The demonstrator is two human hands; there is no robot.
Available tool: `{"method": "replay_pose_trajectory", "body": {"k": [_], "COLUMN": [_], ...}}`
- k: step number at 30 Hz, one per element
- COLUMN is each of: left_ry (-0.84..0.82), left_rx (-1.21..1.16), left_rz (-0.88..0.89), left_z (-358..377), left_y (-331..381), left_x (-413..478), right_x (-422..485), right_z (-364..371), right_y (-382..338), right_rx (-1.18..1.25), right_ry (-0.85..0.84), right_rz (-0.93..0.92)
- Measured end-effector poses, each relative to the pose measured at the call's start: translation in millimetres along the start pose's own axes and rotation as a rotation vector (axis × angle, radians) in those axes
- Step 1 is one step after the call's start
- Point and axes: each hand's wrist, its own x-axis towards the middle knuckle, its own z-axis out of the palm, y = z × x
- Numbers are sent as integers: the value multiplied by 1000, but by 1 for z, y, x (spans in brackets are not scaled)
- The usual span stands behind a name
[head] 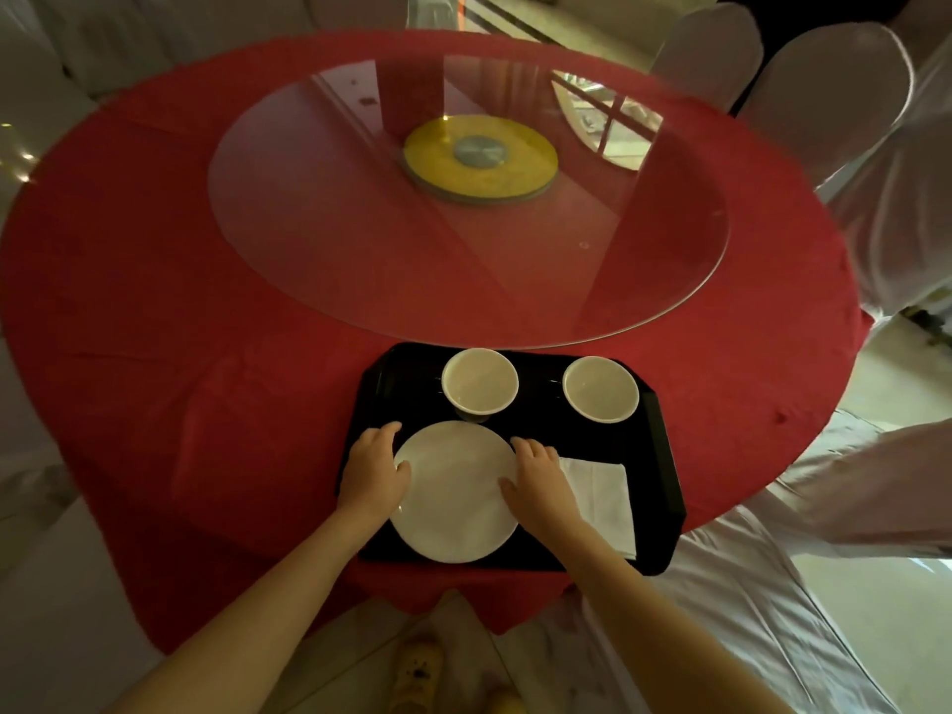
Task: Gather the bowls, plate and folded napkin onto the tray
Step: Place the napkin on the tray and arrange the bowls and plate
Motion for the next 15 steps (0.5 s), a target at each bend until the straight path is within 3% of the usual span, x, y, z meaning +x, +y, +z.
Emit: {"method": "replay_pose_trajectory", "body": {"k": [3, 7, 11, 15], "left_ry": [11, -94, -208, -181], "left_rx": [-22, -34, -31, -48], "left_rz": [63, 124, 137, 182], "left_z": [-10, -13, -8, -6], "left_y": [24, 51, 58, 52], "left_x": [32, 74, 96, 100], "right_x": [19, 48, 64, 72], "right_z": [-18, -40, -43, -37], "right_y": [-7, -15, -21, -26], "right_rx": [118, 261, 369, 393], "right_ry": [21, 28, 22, 58], "right_rz": [65, 116, 66, 11]}}
